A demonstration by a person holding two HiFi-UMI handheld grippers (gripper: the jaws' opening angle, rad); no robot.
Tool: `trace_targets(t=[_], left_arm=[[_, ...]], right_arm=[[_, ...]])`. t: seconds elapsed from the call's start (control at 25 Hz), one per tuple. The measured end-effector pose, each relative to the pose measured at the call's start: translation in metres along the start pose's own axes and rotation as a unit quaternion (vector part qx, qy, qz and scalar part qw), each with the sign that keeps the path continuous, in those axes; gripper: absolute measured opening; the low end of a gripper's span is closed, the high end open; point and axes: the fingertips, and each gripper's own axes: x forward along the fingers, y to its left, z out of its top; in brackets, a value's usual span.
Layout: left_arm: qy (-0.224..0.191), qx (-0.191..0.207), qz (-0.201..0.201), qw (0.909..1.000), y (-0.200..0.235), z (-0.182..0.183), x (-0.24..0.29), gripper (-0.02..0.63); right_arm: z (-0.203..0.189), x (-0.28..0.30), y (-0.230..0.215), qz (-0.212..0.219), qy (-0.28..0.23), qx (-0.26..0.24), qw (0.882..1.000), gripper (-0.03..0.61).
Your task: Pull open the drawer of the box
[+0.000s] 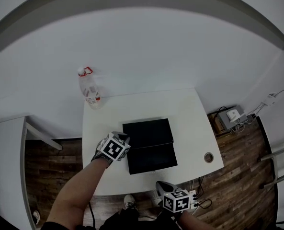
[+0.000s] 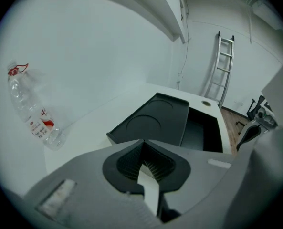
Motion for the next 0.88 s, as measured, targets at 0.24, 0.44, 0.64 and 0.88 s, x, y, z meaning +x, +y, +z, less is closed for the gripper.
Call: trace_targets(t=[0.24, 0.44, 0.64, 0.88], left_arm=[[-0.073, -0.086, -0.115, 0.9869, -0.047, -0.010, -0.051, 0.005], [-0.085, -0.135, -0.236, 0.9587, -0.122, -0.052, -0.097, 0.003], [-0.152, -0.246, -0.368, 0.8838, -0.203, -0.066, -0.151, 0.003], [-0.265, -0.310, -0.441, 0.7997, -0.275, -0.044, -0.192, 0.003]], right_arm=[[-0.002, -0.051, -0.026, 0.029, -0.015, 0.037, 0.999, 0.005], [0.017, -0.088, -0.030, 0.108, -0.059, 0.097, 0.988, 0.005], [0.037, -0.120, -0.004, 0.230, -0.071, 0.073, 0.968, 0.006], [0.040, -0.141, 0.022, 0.280, -0.058, 0.026, 0.958, 0.006]])
